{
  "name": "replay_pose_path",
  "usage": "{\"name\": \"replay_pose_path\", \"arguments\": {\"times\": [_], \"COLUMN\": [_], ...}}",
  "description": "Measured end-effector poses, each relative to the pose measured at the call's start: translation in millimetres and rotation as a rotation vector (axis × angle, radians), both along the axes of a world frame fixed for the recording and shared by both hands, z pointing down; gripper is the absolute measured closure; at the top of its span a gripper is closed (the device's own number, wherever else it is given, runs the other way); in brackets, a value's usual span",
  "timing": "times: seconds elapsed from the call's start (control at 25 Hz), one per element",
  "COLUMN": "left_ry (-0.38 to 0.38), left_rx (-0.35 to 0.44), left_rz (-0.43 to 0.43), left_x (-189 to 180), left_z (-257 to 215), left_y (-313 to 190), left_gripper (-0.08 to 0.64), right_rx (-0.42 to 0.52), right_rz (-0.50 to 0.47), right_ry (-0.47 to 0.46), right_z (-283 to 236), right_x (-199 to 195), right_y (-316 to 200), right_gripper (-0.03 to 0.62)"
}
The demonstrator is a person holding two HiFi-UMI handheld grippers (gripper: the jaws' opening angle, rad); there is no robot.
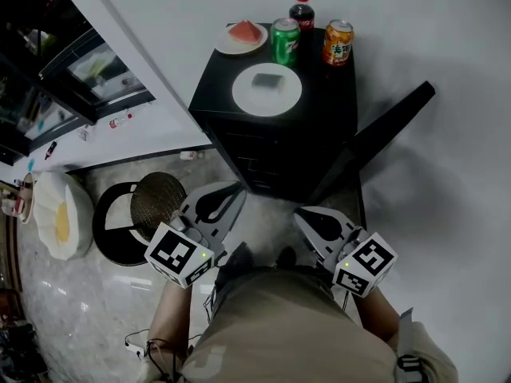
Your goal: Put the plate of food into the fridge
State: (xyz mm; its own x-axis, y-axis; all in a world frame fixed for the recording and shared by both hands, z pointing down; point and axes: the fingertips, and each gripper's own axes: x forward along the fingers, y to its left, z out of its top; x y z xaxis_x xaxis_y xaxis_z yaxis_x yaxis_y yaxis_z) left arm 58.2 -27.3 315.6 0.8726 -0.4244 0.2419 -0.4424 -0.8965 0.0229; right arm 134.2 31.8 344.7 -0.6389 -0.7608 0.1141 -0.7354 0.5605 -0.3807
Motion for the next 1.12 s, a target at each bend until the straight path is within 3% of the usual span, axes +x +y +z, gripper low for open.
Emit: {"name": "replay_pose_path", "arguments": {"times": [0.28, 0.4, 0.52, 0.56, 0.6, 0.64, 0.84, 1.12], "left_ry": [-0.15, -0.209, -0.231, -0.231, -0.24, -0.261, -0.442, -0.693], "left_rx": [0.07, 0.099, 0.134, 0.146, 0.16, 0.184, 0.404, 0.696], "left_rz": [0.058, 0.128, 0.17, 0.181, 0.199, 0.224, 0.277, 0.291], "left_x": [9.9, 15.5, 23.6, 26.5, 29.3, 32.0, 38.6, 52.2], "left_z": [19.7, 29.0, 30.9, 30.4, 30.8, 32.3, 37.1, 34.8], "left_y": [-8.3, -11.9, -23.9, -29.6, -34.7, -39.1, -72.6, -127.3], "left_gripper": [0.548, 0.548, 0.545, 0.52, 0.422, 0.368, 0.304, 0.296], "right_rx": [-0.014, -0.028, -0.044, -0.047, -0.047, -0.047, -0.045, -0.058], "right_rz": [0.012, 0.037, 0.073, 0.084, 0.093, 0.1, 0.122, 0.167], "right_ry": [0.019, 0.033, 0.051, 0.059, 0.066, 0.072, 0.099, 0.118], "right_z": [6.4, 10.4, 13.4, 13.7, 13.7, 13.5, 10.0, 8.2], "right_x": [4.1, 7.8, 13.0, 13.9, 14.1, 13.4, 4.9, 4.8], "right_y": [-5.5, -8.2, -14.5, -18.1, -22.1, -26.4, -44.4, -60.5], "right_gripper": [0.569, 0.569, 0.569, 0.569, 0.569, 0.569, 0.569, 0.569]}}
